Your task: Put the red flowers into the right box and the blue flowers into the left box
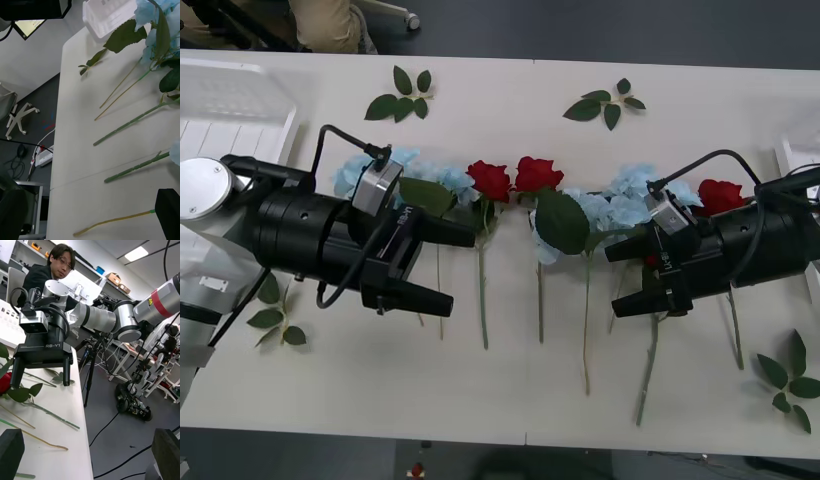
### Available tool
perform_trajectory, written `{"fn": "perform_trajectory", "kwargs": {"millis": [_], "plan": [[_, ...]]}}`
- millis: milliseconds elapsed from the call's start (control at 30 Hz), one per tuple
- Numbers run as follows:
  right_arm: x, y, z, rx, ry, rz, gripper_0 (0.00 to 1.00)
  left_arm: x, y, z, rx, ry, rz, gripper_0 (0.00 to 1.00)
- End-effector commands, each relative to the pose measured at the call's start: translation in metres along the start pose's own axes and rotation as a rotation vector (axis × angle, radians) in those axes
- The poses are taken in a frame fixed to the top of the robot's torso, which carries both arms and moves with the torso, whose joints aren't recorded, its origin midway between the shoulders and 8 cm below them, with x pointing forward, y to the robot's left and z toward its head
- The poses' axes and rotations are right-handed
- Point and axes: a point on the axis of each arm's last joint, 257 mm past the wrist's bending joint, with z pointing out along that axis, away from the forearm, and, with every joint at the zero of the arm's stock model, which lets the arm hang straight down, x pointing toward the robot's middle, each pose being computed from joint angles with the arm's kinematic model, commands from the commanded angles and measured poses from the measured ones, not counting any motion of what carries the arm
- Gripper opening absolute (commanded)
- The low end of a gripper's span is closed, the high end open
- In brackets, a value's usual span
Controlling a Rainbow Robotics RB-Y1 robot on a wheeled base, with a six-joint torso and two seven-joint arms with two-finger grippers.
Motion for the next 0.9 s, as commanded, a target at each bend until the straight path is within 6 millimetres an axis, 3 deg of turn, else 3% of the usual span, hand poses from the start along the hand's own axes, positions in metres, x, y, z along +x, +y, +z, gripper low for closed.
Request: {"fn": "perform_trajectory", "kwargs": {"millis": [33, 167, 367, 533, 733, 900], "plan": [[0.018, 0.017, 0.014, -0.033, -0.017, 0.034, 1.0, -0.008, -0.005, 0.001, 0.018, -0.03, 0.033, 1.0], [0.009, 0.017, 0.013, -0.017, -0.045, 0.018, 1.0, -0.02, -0.006, -0.008, 0.019, -0.013, 0.067, 1.0], [-0.027, 0.028, -0.005, 0.004, -0.043, -0.127, 1.0, -0.032, -0.007, -0.02, -0.023, 0.078, 0.177, 1.0], [-0.062, 0.046, -0.02, 0.0, -0.087, -0.22, 1.0, -0.029, 0.006, -0.03, -0.139, 0.194, 0.047, 1.0], [-0.082, 0.053, -0.036, 0.051, -0.092, 0.206, 1.0, -0.012, 0.034, -0.046, -0.337, 0.33, -0.122, 1.0], [-0.073, 0.037, -0.047, 0.192, -0.039, 0.376, 1.0, -0.005, 0.05, -0.057, -0.447, 0.359, -0.268, 1.0]]}}
